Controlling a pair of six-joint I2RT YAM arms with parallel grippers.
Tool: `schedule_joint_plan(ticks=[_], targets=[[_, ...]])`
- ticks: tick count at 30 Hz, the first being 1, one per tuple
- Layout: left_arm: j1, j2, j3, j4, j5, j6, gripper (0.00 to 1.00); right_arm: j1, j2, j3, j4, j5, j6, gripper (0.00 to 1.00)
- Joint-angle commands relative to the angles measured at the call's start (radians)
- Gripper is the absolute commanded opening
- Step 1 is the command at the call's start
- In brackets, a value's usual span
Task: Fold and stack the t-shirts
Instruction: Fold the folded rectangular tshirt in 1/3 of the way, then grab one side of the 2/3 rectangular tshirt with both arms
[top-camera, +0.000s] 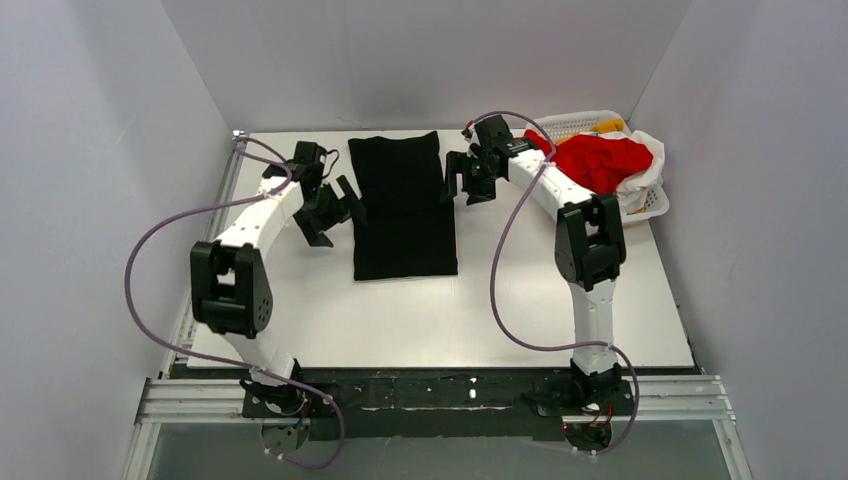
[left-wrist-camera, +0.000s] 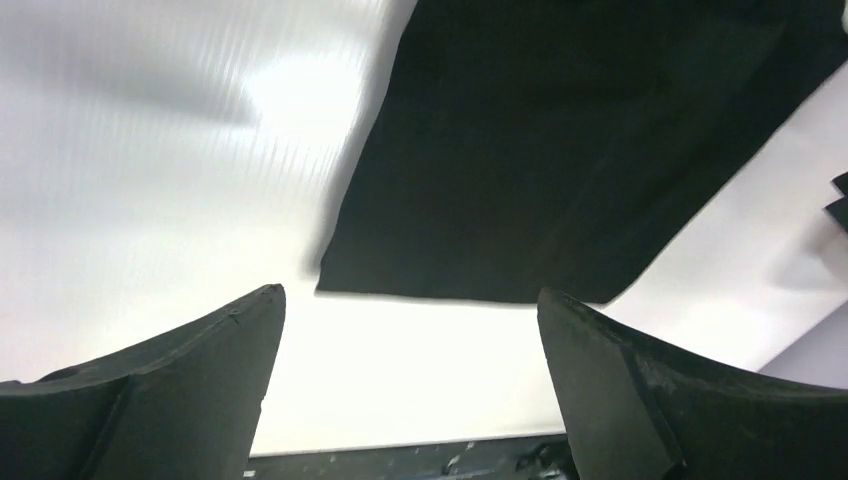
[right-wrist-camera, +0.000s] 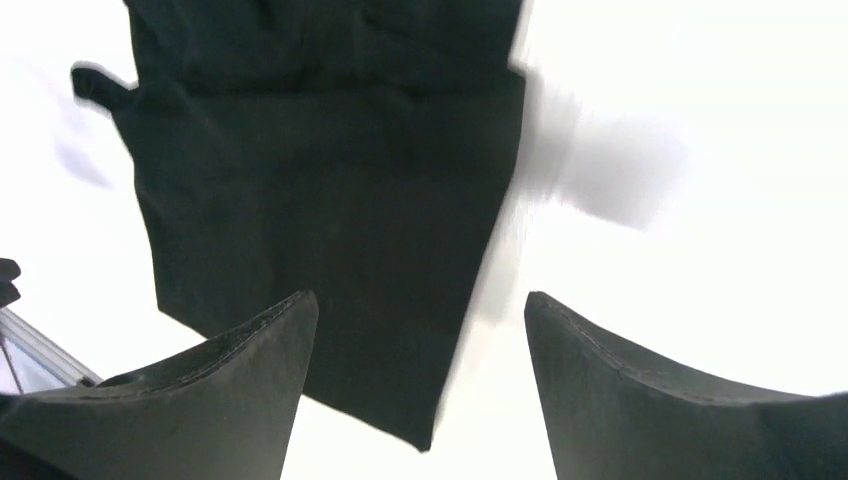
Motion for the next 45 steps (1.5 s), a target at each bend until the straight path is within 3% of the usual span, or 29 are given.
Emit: schedule_joint_plan(ticks=[1, 7, 13, 19, 28, 32, 41, 45], targets=[[0.003, -0.200, -0.225, -0.040, 0.073, -0.006, 0.98, 0.006, -0.221, -0.192, 0.074, 0.009, 0.014, 0.84], [-0.002, -0.250, -0.423, 0.026, 0.141, -0.055, 0.98, 0.065, -0.419, -0.565, 0.225, 0.001, 0.108, 0.83], [-0.002, -0.209, -0.504, 0.087, 0.147, -0.069, 0.97, 0.090, -0.425, -0.709, 0.302, -0.018, 0.189, 0.81], [-0.002, -0.137, -0.526, 0.145, 0.146, -0.092, 0.68, 0.111, -0.383, -0.715, 0.324, -0.002, 0.206, 0.76], [-0.004, -0.047, -0.532, 0.186, 0.134, -0.105, 0.40, 0.123, -0.352, -0.783, 0.385, -0.023, 0.249, 0.59], [-0.004, 0.006, -0.510, 0.177, 0.118, -0.103, 0.33, 0.128, -0.347, -0.794, 0.383, -0.024, 0.234, 0.57], [-0.004, 0.054, -0.477, 0.153, 0.108, -0.093, 0.33, 0.135, -0.345, -0.803, 0.379, -0.005, 0.228, 0.56], [-0.003, -0.050, -0.516, 0.121, 0.026, -0.063, 0.39, 0.159, -0.387, -0.839, 0.343, 0.014, 0.217, 0.54]])
